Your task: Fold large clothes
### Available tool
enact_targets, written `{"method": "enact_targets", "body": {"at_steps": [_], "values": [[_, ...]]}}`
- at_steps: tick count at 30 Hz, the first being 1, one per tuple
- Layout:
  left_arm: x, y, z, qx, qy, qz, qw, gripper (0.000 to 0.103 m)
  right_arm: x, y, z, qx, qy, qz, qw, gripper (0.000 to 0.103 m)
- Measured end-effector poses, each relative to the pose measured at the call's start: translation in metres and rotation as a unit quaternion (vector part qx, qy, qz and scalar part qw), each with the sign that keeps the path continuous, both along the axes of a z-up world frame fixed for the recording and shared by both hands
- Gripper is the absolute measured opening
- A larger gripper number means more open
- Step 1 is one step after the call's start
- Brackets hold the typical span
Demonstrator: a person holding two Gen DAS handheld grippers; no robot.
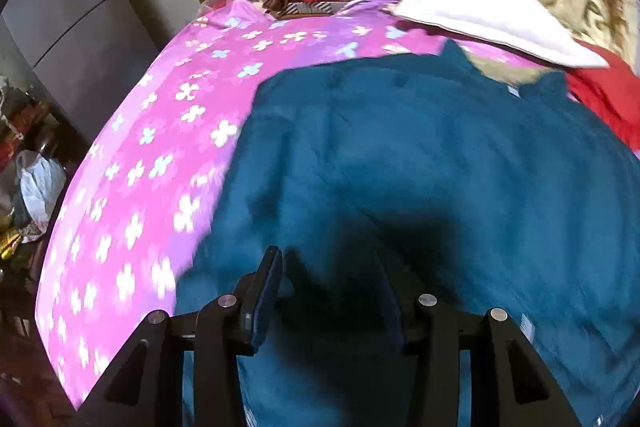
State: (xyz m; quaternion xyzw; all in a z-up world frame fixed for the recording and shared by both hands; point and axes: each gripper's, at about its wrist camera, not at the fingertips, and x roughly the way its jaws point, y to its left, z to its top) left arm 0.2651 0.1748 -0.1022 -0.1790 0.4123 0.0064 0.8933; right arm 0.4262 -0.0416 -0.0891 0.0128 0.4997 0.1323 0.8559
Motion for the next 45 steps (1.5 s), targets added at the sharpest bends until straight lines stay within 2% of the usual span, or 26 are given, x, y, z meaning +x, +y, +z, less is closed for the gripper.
{"method": "enact_targets", "body": {"at_steps": [4, 7, 11, 13, 17, 21, 24, 27, 30, 33, 37, 45], "values": [[-0.007, 0.010, 0.003, 0.006, -0.003, 0.013, 0.9999, 0.071, -0.060, -0.065, 0.018, 0.013, -0.018, -0.017, 1.000, 0.044], [-0.011, 0.017, 0.004, 0.007, -0.003, 0.025, 0.9997, 0.070, -0.112, -0.130, 0.032, 0.008, -0.042, -0.057, 0.997, 0.044], [-0.020, 0.021, 0.007, 0.011, -0.009, 0.033, 0.9994, 0.071, -0.186, -0.227, 0.046, -0.014, -0.071, -0.137, 0.988, 0.044], [-0.027, 0.017, 0.009, 0.023, -0.013, 0.033, 0.9991, 0.070, -0.230, -0.278, 0.049, -0.014, -0.080, -0.182, 0.980, 0.048], [-0.044, 0.011, 0.013, 0.022, -0.013, 0.024, 0.9994, 0.071, -0.292, -0.347, 0.034, -0.039, -0.071, -0.253, 0.964, 0.049], [-0.074, 0.009, 0.018, 0.021, -0.016, 0.028, 0.9993, 0.071, -0.334, -0.378, 0.012, -0.033, -0.083, -0.289, 0.953, 0.049], [-0.088, 0.010, 0.016, 0.007, -0.003, 0.016, 0.9999, 0.071, -0.344, -0.392, -0.002, -0.007, -0.072, -0.293, 0.953, 0.048], [-0.089, 0.009, 0.011, 0.028, 0.028, 0.009, 0.9992, 0.071, -0.340, -0.392, -0.010, 0.015, -0.073, -0.284, 0.956, 0.048], [-0.087, 0.013, 0.003, 0.030, 0.047, 0.004, 0.9984, 0.071, -0.334, -0.391, -0.020, 0.030, -0.068, -0.269, 0.960, 0.048], [-0.083, 0.019, -0.008, -0.001, 0.066, -0.003, 0.9978, 0.071, -0.329, -0.393, -0.031, 0.054, -0.057, -0.257, 0.963, 0.048], [-0.071, 0.018, -0.023, -0.050, 0.090, -0.025, 0.9944, 0.070, -0.328, -0.407, -0.044, 0.087, -0.045, -0.260, 0.961, 0.048], [-0.059, 0.005, -0.033, -0.071, 0.100, -0.048, 0.9913, 0.070, -0.329, -0.420, -0.061, 0.146, -0.028, -0.264, 0.953, 0.048]]}}
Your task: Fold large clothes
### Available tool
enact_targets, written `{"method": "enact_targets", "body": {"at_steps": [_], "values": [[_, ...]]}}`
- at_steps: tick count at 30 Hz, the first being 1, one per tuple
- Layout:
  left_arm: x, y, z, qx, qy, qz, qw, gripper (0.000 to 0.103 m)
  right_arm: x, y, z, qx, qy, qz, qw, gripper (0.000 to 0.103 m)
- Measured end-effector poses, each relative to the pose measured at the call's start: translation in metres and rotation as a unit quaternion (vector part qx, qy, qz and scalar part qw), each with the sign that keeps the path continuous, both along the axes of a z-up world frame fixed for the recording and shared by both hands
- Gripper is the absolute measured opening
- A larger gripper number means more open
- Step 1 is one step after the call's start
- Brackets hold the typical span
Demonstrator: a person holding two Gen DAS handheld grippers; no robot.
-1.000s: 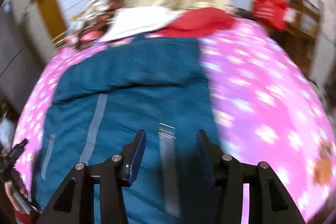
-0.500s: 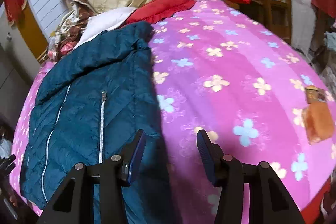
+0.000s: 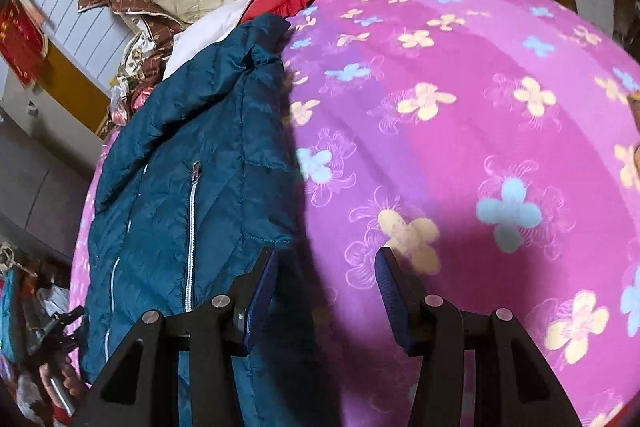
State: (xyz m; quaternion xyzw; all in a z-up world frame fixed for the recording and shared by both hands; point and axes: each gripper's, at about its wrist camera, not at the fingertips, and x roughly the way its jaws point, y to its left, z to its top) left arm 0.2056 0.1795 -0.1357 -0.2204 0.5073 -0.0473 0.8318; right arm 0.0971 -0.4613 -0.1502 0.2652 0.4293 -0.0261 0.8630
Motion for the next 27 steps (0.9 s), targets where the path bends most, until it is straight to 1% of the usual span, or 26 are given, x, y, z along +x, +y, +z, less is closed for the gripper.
{"method": "enact_targets", "body": {"at_steps": [8, 11, 15, 17, 20, 21, 23, 27], "values": [[-0.004, -0.004, -0.001, 0.012, -0.003, -0.012, 0.9999, 0.071, 0.005, 0.010, -0.005, 0.014, -0.003, 0.013, 1.000, 0.049], [-0.010, -0.010, -0.001, 0.028, -0.006, -0.018, 0.9994, 0.070, 0.007, 0.016, -0.005, 0.018, -0.002, 0.027, 0.999, 0.049], [-0.020, -0.015, -0.002, 0.037, -0.017, -0.028, 0.9988, 0.071, 0.007, 0.020, -0.008, 0.047, 0.000, 0.050, 0.998, 0.050], [-0.024, -0.015, -0.003, 0.025, -0.023, -0.031, 0.9989, 0.070, 0.006, 0.022, -0.010, 0.068, 0.001, 0.063, 0.996, 0.050], [-0.030, -0.009, -0.005, -0.020, -0.026, -0.040, 0.9987, 0.070, 0.001, 0.024, -0.011, 0.081, 0.003, 0.076, 0.994, 0.052], [-0.031, -0.005, -0.006, -0.047, -0.024, -0.046, 0.9975, 0.070, 0.000, 0.024, -0.011, 0.085, 0.004, 0.080, 0.993, 0.053], [-0.035, 0.000, -0.009, -0.083, -0.028, -0.051, 0.9949, 0.070, -0.004, 0.024, -0.013, 0.104, 0.007, 0.088, 0.991, 0.053], [-0.044, 0.009, -0.012, -0.130, -0.045, -0.058, 0.9888, 0.070, -0.013, 0.023, -0.014, 0.120, 0.008, 0.093, 0.988, 0.053]]}}
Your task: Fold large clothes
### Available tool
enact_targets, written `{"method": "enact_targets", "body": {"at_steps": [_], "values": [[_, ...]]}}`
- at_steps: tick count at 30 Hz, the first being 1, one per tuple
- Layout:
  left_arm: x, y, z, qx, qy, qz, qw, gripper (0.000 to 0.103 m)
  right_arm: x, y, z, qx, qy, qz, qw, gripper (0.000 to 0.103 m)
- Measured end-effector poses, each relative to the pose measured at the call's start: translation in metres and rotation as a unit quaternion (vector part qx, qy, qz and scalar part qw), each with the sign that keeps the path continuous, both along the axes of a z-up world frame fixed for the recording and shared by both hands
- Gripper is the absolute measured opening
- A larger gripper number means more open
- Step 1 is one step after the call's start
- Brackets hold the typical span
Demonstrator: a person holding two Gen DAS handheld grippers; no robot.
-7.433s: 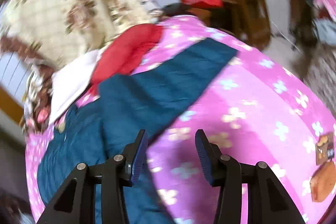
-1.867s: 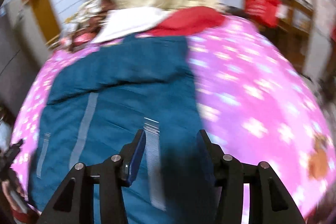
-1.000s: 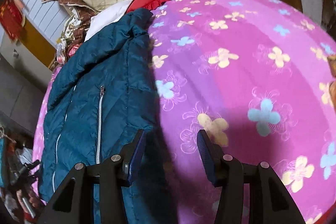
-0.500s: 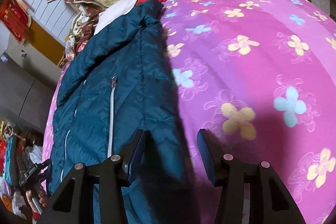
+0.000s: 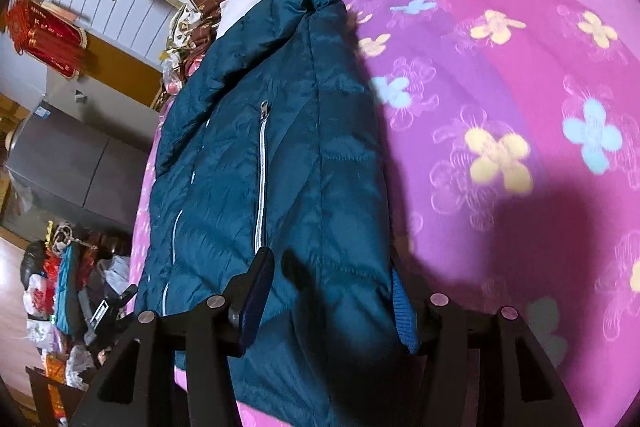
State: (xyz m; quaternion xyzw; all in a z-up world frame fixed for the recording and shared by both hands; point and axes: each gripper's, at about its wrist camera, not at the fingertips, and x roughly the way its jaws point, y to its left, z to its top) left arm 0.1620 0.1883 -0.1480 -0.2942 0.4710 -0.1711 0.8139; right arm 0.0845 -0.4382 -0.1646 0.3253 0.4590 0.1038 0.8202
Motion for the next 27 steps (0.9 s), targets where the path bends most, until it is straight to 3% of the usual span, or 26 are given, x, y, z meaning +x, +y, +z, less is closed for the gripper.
{"method": "enact_targets", "body": {"at_steps": [5, 9, 13, 19, 23, 25, 26, 27], "values": [[-0.008, 0.006, -0.005, -0.057, -0.001, -0.012, 0.9983, 0.070, -0.011, 0.003, -0.007, 0.045, 0.002, 0.028, 0.999, 0.053], [-0.013, 0.004, -0.006, -0.081, 0.000, -0.024, 0.9965, 0.070, -0.019, 0.012, -0.012, 0.076, -0.001, 0.048, 0.996, 0.053], [-0.016, -0.004, -0.003, -0.062, -0.009, -0.026, 0.9977, 0.070, -0.022, 0.026, -0.017, 0.096, -0.008, 0.061, 0.993, 0.053], [-0.020, -0.023, 0.003, 0.006, -0.026, -0.029, 0.9992, 0.070, -0.019, 0.048, -0.017, 0.097, -0.012, 0.056, 0.994, 0.053], [-0.025, -0.044, 0.008, 0.088, -0.040, -0.037, 0.9946, 0.070, -0.022, 0.060, -0.011, 0.074, -0.019, 0.052, 0.996, 0.064], [-0.028, -0.051, 0.007, 0.137, -0.041, -0.026, 0.9894, 0.047, -0.023, 0.066, -0.008, 0.056, -0.022, 0.045, 0.997, 0.064], [-0.030, -0.054, 0.007, 0.168, -0.043, -0.018, 0.9846, 0.044, -0.023, 0.068, -0.007, 0.048, -0.022, 0.041, 0.998, 0.064], [-0.030, -0.054, 0.006, 0.174, -0.044, -0.014, 0.9837, 0.040, -0.023, 0.070, -0.006, 0.042, -0.022, 0.037, 0.998, 0.064]]}}
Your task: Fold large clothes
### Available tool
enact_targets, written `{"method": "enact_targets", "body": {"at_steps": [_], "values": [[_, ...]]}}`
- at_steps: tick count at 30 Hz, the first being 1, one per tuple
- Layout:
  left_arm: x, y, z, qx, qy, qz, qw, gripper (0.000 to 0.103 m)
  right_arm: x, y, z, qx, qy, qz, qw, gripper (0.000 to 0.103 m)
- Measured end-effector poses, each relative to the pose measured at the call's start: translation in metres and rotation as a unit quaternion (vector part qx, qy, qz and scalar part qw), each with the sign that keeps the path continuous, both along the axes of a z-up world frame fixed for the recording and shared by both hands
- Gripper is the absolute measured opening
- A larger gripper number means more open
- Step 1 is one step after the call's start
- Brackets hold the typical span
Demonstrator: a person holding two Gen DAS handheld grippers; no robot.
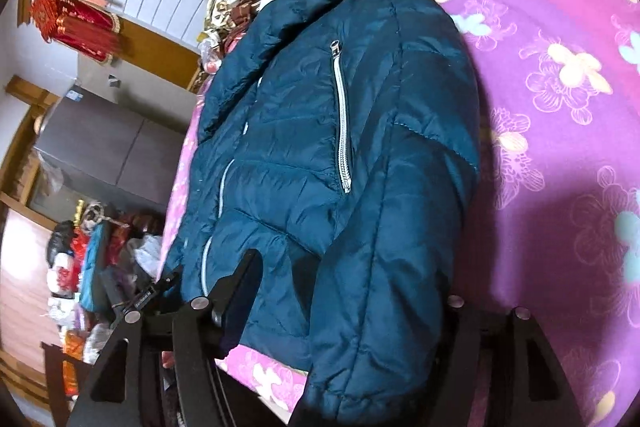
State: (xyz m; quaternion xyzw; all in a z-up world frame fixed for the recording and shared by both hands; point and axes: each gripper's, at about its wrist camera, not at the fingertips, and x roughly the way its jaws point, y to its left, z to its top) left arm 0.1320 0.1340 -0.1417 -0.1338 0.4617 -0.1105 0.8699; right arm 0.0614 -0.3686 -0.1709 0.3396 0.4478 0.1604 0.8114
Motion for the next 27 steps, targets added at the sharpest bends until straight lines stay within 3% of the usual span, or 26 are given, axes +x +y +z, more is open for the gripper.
{"method": "enact_targets", "body": {"at_steps": [4, 7, 13, 16, 20, 24, 27], "values": [[0.000, 0.004, -0.003, -0.003, 0.000, 0.005, 1.0000, 0.038, 0.000, 0.000, 0.001, -0.007, 0.006, -0.017, 1.000, 0.064], [0.000, 0.000, -0.003, 0.020, -0.007, 0.005, 0.9998, 0.038, -0.001, 0.005, 0.003, -0.023, 0.006, -0.030, 0.999, 0.064], [-0.002, -0.009, -0.002, 0.062, -0.019, 0.007, 0.9979, 0.044, -0.003, 0.040, 0.012, -0.153, -0.009, -0.029, 0.988, 0.064], [-0.002, -0.008, -0.003, 0.065, -0.020, 0.007, 0.9977, 0.045, -0.003, 0.049, 0.013, -0.190, -0.011, -0.030, 0.981, 0.064], [-0.002, -0.011, -0.003, 0.076, -0.022, 0.007, 0.9968, 0.047, -0.003, 0.047, 0.012, -0.191, -0.009, -0.037, 0.981, 0.061], [-0.001, -0.013, -0.003, 0.084, -0.024, 0.007, 0.9961, 0.047, -0.006, 0.048, 0.014, -0.208, -0.003, -0.030, 0.978, 0.051], [-0.002, -0.014, -0.003, 0.087, -0.025, 0.007, 0.9959, 0.047, -0.007, 0.045, 0.012, -0.190, 0.003, -0.025, 0.981, 0.044]]}}
